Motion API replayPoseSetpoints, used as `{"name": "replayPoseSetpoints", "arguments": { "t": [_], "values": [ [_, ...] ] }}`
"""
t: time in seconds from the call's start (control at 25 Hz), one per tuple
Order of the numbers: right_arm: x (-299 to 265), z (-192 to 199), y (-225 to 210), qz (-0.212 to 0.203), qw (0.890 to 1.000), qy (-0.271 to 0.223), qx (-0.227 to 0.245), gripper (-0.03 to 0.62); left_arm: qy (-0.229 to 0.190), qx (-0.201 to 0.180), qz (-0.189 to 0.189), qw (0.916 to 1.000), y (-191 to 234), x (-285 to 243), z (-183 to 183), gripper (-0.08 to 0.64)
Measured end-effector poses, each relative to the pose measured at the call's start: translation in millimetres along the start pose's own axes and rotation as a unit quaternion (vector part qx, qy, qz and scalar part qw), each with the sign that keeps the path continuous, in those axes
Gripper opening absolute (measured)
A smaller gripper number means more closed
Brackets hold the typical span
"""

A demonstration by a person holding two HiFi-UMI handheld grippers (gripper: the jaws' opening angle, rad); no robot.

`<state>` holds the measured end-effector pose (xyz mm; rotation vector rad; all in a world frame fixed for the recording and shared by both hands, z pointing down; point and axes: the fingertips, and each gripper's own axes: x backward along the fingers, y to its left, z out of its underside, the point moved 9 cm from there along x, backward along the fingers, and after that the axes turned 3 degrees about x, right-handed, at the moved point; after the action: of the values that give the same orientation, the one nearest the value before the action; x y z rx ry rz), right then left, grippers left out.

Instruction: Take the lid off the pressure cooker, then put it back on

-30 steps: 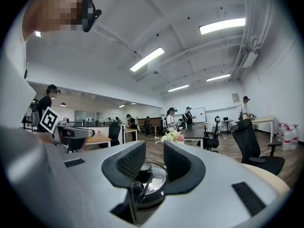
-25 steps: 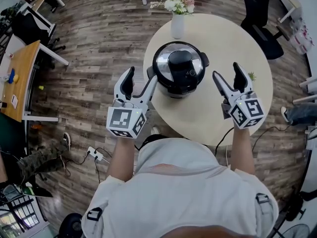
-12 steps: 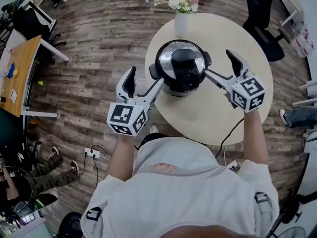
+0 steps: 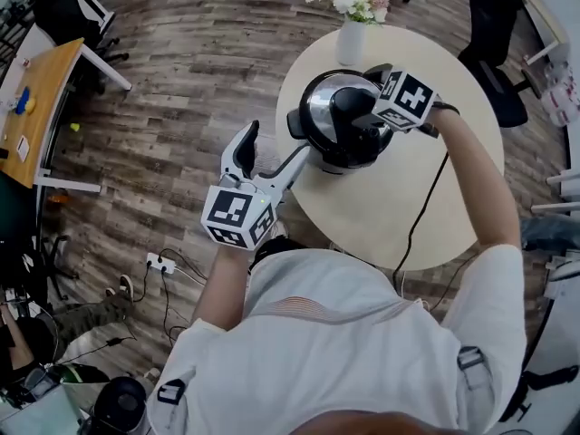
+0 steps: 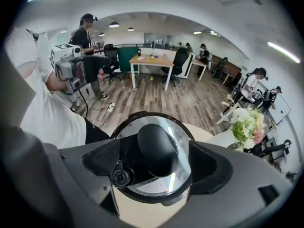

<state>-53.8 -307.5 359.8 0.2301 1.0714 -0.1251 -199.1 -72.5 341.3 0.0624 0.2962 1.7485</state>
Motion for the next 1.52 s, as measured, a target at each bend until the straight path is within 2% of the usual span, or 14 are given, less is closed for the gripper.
{"name": "replayPoseSetpoints", "arguments": {
  "t": [0.28, 0.4, 0.56, 0.8, 0.96, 1.12, 1.2, 1.24, 1.28, 1.32, 1.4, 1.44, 1.48, 1.52],
  "values": [
    [-46.3, -5.1, -8.4, -0.084, 0.991, 0.093, 0.05, 0.451, 0.008, 0.014, -0.009, 0.9998, 11.9, 5.4, 11.3, 0.399],
    [-52.7, -7.2, -10.6, -0.084, 0.987, 0.114, 0.071, 0.437, 0.01, 0.02, -0.009, 0.9997, 17.2, 5.7, 15.1, 0.399],
    [-56.6, -9.6, -14.7, -0.076, 0.987, 0.118, 0.079, 0.321, 0.015, 0.024, -0.009, 0.9996, 18.9, 4.2, 17.0, 0.399],
    [-61.0, -8.9, -15.3, -0.089, 0.985, 0.131, 0.073, 0.321, 0.027, 0.031, -0.009, 0.9991, 19.8, 0.6, 20.5, 0.399],
    [-62.9, -9.7, -18.1, -0.105, 0.982, 0.144, 0.067, 0.321, 0.042, 0.074, 0.005, 0.9964, 27.7, -8.6, 35.1, 0.399],
    [-63.8, -11.5, -16.9, -0.107, 0.98, 0.154, 0.07, 0.321, 0.077, 0.158, 0.018, 0.9843, 46.5, -26.5, 70.3, 0.399],
    [-64.3, -10.8, -16.6, -0.106, 0.98, 0.153, 0.068, 0.321, 0.1, 0.203, 0.024, 0.9737, 55.7, -36.7, 91.9, 0.399],
    [-64.5, -10.4, -16.6, -0.105, 0.981, 0.152, 0.067, 0.321, 0.107, 0.235, 0.031, 0.9656, 60.4, -42.0, 103.0, 0.399],
    [-64.6, -9.9, -16.7, -0.105, 0.981, 0.15, 0.066, 0.321, 0.107, 0.281, 0.042, 0.9528, 65.8, -47.8, 114.1, 0.399],
    [-64.5, -9.7, -17.0, -0.105, 0.981, 0.15, 0.066, 0.322, 0.1, 0.34, 0.054, 0.9335, 72.2, -53.7, 124.9, 0.399],
    [-64.2, -10.1, -17.8, -0.104, 0.981, 0.149, 0.066, 0.322, 0.074, 0.459, 0.072, 0.8822, 86.7, -65.8, 144.7, 0.399],
    [-64.1, -10.4, -17.8, -0.104, 0.981, 0.149, 0.067, 0.322, 0.062, 0.502, 0.076, 0.8595, 93.0, -71.4, 153.1, 0.399],
    [-64.1, -10.5, -17.3, -0.104, 0.981, 0.149, 0.067, 0.322, 0.054, 0.529, 0.079, 0.8433, 97.3, -76.8, 160.3, 0.399],
    [-64.0, -10.4, -16.5, -0.104, 0.981, 0.15, 0.068, 0.322, 0.052, 0.546, 0.084, 0.8321, 99.6, -82.3, 166.8, 0.399]
  ]
}}
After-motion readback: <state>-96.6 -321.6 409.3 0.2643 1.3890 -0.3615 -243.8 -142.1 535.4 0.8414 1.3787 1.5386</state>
